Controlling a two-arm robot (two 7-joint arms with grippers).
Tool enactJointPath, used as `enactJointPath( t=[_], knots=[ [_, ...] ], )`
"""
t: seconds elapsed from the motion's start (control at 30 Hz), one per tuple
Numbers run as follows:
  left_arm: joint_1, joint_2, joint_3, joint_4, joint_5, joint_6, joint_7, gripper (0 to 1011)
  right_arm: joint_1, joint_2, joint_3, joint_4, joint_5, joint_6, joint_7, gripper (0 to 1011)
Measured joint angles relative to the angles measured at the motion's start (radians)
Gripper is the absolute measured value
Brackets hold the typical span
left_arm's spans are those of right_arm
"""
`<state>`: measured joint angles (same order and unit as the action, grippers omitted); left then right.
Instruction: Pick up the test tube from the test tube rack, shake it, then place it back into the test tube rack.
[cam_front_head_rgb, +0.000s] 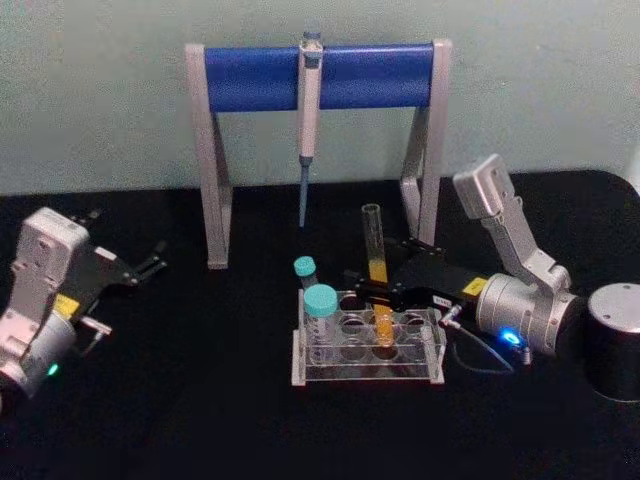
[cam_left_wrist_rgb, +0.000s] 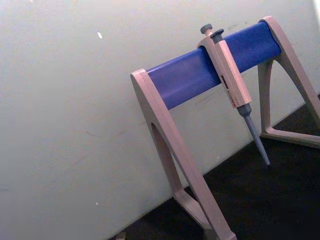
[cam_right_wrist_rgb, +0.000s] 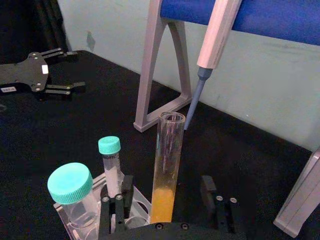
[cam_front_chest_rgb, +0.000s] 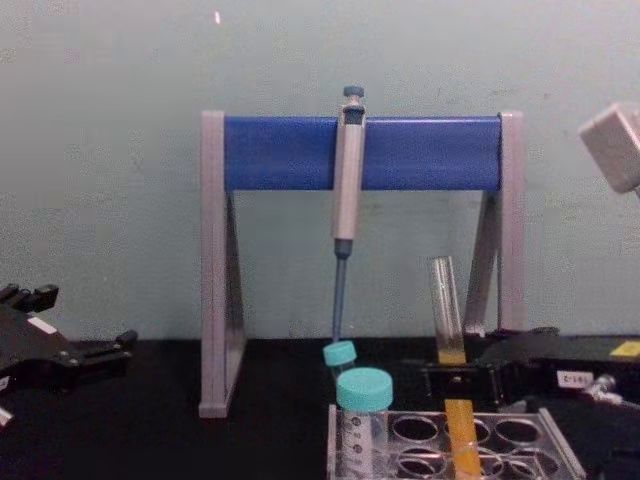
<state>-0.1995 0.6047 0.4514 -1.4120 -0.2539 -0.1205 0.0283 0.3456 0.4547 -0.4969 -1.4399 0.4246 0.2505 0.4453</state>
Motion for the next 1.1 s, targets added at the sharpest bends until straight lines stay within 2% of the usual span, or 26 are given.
enactJointPath(
  t=[0.17,0.2,0.27,0.3,0.47,0.5,0.6,0.63,0.7,1.1],
  knots=[
    [0.000,0.000,0.000,0.000,0.000,0.000,0.000,1001,0.000,0.000,0.000,0.000,0.000,0.000,-0.001,769],
    [0.000,0.000,0.000,0.000,0.000,0.000,0.000,1002,0.000,0.001,0.001,-0.001,0.000,0.000,-0.001,715],
    [0.000,0.000,0.000,0.000,0.000,0.000,0.000,1001,-0.001,0.001,0.001,-0.001,0.001,0.000,-0.001,674],
    [0.000,0.000,0.000,0.000,0.000,0.000,0.000,1001,-0.001,0.001,0.001,-0.001,0.001,0.000,-0.001,615],
    [0.000,0.000,0.000,0.000,0.000,0.000,0.000,1001,-0.001,0.001,0.001,-0.001,0.001,0.001,-0.001,469],
    [0.000,0.000,0.000,0.000,0.000,0.000,0.000,1001,-0.001,0.001,0.001,-0.001,0.001,0.001,-0.001,408],
    [0.000,0.000,0.000,0.000,0.000,0.000,0.000,1001,-0.001,0.001,0.001,-0.001,0.001,0.001,-0.002,326],
    [0.000,0.000,0.000,0.000,0.000,0.000,0.000,1001,-0.001,0.001,0.001,-0.001,0.001,0.001,-0.002,326],
    [0.000,0.000,0.000,0.000,0.000,0.000,0.000,1001,-0.001,0.001,0.001,-0.001,0.002,0.001,-0.002,252],
    [0.000,0.000,0.000,0.000,0.000,0.000,0.000,1001,-0.001,0.001,0.001,-0.001,0.002,0.001,-0.002,232]
  ],
)
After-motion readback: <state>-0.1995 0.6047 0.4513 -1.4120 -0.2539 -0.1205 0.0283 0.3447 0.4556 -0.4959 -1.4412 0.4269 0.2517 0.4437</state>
